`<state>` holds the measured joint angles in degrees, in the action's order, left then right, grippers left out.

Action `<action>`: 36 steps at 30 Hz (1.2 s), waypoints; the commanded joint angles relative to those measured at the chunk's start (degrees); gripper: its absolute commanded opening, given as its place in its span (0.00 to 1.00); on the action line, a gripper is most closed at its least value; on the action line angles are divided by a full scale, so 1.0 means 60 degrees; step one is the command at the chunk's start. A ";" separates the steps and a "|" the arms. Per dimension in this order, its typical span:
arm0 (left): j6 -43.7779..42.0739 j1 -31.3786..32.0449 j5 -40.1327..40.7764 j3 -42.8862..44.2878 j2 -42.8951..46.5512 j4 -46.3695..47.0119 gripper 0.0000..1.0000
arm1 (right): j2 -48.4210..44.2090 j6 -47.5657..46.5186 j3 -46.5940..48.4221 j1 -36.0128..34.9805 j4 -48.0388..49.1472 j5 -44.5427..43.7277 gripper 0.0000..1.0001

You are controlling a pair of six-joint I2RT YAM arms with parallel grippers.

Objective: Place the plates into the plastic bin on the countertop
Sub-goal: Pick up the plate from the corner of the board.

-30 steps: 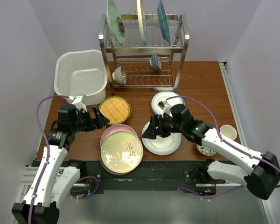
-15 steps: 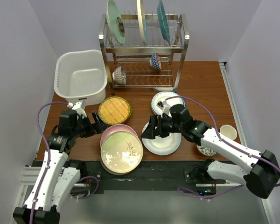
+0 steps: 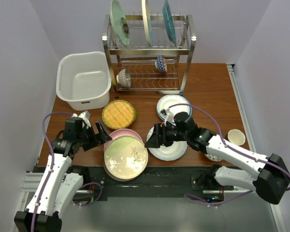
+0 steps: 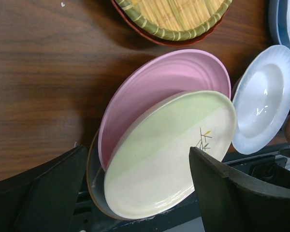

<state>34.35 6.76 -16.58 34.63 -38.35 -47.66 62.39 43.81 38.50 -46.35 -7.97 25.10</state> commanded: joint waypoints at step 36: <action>-0.0392 -0.0043 -0.1016 0.0278 -0.0537 -0.0846 0.70 | 0.2257 0.0535 0.0028 -0.1431 -0.0855 -0.0814 0.53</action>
<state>33.36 6.76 -20.58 34.15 -41.30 -53.54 75.44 45.89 38.52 -54.41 -12.93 21.87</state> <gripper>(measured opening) 0.704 0.535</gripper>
